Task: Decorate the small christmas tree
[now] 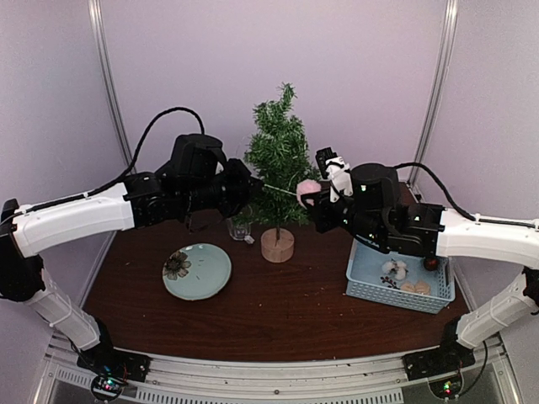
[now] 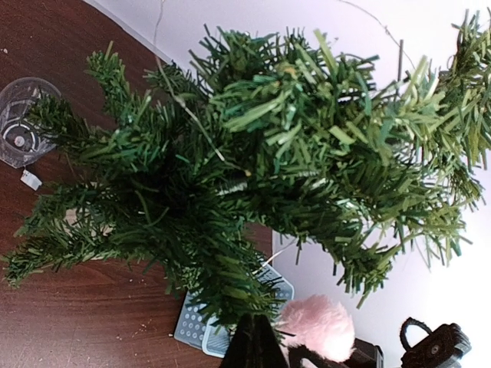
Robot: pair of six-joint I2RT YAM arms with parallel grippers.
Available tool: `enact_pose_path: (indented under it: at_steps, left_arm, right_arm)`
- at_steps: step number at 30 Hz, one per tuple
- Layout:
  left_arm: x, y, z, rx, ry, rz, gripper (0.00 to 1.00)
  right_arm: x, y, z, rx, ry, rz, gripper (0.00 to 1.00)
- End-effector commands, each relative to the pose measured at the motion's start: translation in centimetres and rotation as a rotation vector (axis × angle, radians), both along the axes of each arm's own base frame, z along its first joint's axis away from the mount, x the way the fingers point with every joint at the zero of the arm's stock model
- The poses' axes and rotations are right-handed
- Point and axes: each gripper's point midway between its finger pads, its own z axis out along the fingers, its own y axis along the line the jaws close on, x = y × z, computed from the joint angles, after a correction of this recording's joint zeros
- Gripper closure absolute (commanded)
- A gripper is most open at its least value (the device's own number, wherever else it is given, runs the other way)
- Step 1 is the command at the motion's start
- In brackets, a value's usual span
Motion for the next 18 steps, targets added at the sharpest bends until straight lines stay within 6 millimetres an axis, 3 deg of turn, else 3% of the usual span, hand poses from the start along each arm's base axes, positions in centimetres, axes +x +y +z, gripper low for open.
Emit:
enact_pose_path:
  at_steps: [1,7,13,18]
  left_arm:
    - [1.2,1.8,1.4,-0.064,-0.025,0.076,1.0]
    - [1.2,1.4,1.2,-0.056,-0.031,0.057,1.0]
    - [1.0,0.1,2.4,-0.059,-0.09,-0.014,1.0]
    - [0.6,0.9,3.1,-0.017,-0.142,-0.025,1.0]
  right_arm:
    - [0.2,-0.9,-0.6,-0.036,-0.004,-0.04,1.0]
    - [0.2,-0.6,-0.9,-0.04,0.002,-0.028,1.0]
    - [0.1,0.2,-0.7,-0.038,0.004,0.006,1.0]
    - [0.1,0.2,-0.3,-0.031,-0.004,0.007,1.0]
